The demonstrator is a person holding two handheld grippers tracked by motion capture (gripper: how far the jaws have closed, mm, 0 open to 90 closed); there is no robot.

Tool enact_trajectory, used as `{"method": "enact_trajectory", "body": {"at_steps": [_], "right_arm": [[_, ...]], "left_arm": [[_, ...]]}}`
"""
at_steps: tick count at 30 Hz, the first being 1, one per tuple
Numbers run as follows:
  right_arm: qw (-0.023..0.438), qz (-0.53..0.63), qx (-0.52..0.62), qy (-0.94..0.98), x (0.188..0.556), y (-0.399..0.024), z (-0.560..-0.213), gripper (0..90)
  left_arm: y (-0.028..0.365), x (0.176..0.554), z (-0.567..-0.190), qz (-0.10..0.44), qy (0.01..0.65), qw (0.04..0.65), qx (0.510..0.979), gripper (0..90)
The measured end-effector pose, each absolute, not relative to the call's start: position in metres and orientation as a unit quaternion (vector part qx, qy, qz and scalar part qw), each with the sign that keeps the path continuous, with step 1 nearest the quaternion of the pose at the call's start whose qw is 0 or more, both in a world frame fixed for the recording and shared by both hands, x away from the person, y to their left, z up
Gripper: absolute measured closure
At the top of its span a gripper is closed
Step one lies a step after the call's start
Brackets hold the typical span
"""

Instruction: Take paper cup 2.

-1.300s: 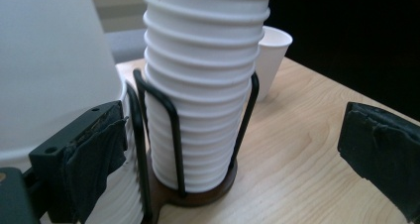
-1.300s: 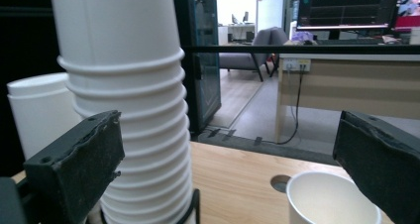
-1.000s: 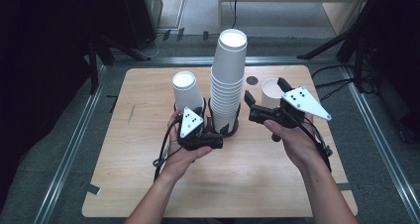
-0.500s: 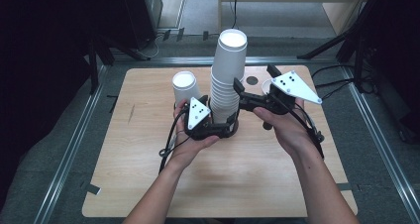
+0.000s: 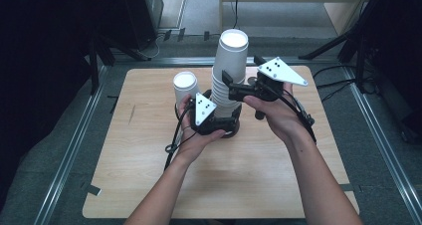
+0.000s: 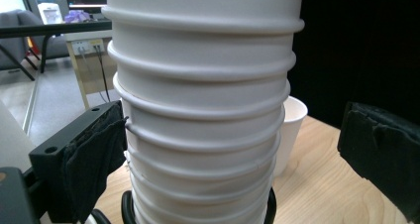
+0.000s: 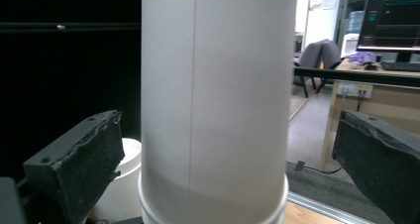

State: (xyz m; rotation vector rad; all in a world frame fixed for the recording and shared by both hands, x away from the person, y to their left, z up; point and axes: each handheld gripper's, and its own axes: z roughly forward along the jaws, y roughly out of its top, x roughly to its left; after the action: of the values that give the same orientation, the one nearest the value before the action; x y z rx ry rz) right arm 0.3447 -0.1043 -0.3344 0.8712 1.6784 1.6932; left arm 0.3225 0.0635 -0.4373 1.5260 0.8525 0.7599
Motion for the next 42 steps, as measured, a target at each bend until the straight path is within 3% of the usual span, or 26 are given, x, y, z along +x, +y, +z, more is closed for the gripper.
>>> {"method": "enact_trajectory", "body": {"at_steps": [5,17,31,37,42], "right_arm": [[0.289,0.633,0.319,0.643,0.351,-0.099,-0.335,0.0],[0.272,0.632,0.331,0.646,0.364,-0.099,-0.334,0.0],[0.263,0.618,0.328,0.665,0.37,-0.091,-0.338,0.0],[0.265,0.617,0.331,0.663,0.369,-0.088,-0.338,10.4],[0.273,0.618,0.331,0.659,0.368,-0.085,-0.335,12.0]], "left_arm": [[0.063,0.324,-0.437,0.323,0.372,0.581,0.647,0.0],[0.046,0.332,-0.44,0.379,0.395,0.563,0.62,0.0],[0.041,0.338,-0.443,0.393,0.408,0.562,0.603,0.9],[0.042,0.338,-0.443,0.391,0.405,0.563,0.605,3.0],[0.042,0.337,-0.443,0.391,0.404,0.562,0.607,3.2]]}}
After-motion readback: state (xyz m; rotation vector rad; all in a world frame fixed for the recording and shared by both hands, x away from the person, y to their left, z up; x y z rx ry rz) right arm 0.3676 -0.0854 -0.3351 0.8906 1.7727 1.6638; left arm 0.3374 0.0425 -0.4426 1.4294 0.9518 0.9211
